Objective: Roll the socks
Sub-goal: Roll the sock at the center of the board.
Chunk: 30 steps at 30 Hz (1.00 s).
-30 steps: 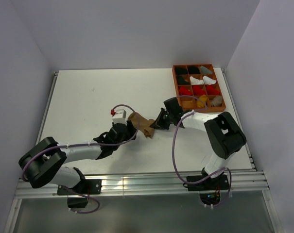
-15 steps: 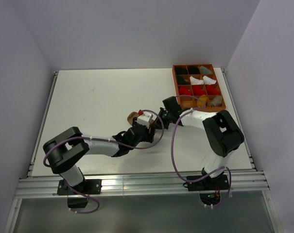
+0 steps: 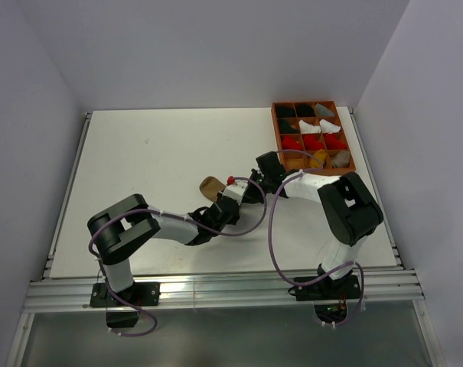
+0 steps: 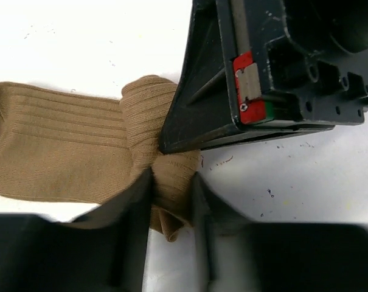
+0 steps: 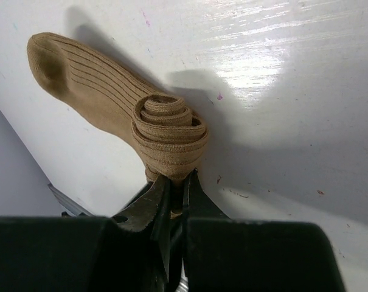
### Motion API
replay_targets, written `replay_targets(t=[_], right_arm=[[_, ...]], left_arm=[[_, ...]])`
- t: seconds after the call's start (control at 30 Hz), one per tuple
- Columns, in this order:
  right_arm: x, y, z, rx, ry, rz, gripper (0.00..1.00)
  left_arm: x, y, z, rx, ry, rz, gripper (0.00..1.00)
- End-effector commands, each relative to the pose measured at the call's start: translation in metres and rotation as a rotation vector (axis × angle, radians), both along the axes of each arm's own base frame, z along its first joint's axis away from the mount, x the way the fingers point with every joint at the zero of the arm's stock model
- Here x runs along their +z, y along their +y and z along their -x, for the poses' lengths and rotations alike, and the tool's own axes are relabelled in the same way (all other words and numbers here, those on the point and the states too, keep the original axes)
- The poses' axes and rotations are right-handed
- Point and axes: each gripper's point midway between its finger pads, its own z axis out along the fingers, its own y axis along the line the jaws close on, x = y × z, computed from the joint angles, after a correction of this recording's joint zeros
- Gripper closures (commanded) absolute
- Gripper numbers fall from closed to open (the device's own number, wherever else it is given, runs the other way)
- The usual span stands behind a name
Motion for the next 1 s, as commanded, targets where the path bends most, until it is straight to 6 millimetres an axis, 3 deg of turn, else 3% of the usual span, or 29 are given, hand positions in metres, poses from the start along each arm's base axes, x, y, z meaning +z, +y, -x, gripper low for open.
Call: replay_targets(t=[0.0,0.07,0.13,0.17,0.27,0.37,0.5,0.63,0.73,0.87,0.97], right_arm=[[-0.018,-0.001,0.016,0.027,0.057,0.010,0.97],[-0.012,0.004,0.016,0.034,0.047,-0.041,0.89],[0.004,0.008,0.009,0.029,-0.034,-0.116,0.77],[0.005,0.008,0.008,0.025,-0.029,-0.124,0.73],[0.032,0.006,0.000,-0.006,-0.144,-0.210,0.55],[0.041,-0.006,-0.002,-0.058,-0.214,-0.242,0.44],[0.058,-0.016,-0.007,-0.117,-0.327,-0.295,0.42],[0.064,-0.018,-0.007,-0.128,-0.388,-0.324,0.42],[0.061,-0.018,-0.006,-0.137,-0.408,-0.356,0.42],[0.043,-0.016,-0.006,-0.141,-0.387,-0.364,0.40],[0.037,-0.010,-0.007,-0.137,-0.390,-0.387,0.38]], left_arm=[[-0.022,-0.001,0.012,-0.021,0.075,-0.041,0.75],[-0.024,0.002,0.012,-0.001,0.097,-0.038,0.82],[-0.029,0.007,0.014,0.021,0.140,-0.042,0.97],[-0.030,0.008,0.014,0.032,0.158,-0.037,0.97],[-0.033,0.014,0.017,0.042,0.239,0.000,0.99],[-0.024,0.014,0.018,0.035,0.332,0.080,0.99],[-0.011,0.013,0.021,0.011,0.457,0.200,0.99],[0.000,0.014,0.024,0.013,0.588,0.339,0.98],[0.006,0.018,0.021,0.009,0.674,0.427,0.96],[0.011,0.029,0.005,0.052,0.752,0.518,0.94],[0.007,0.035,-0.002,0.071,0.802,0.538,0.94]])
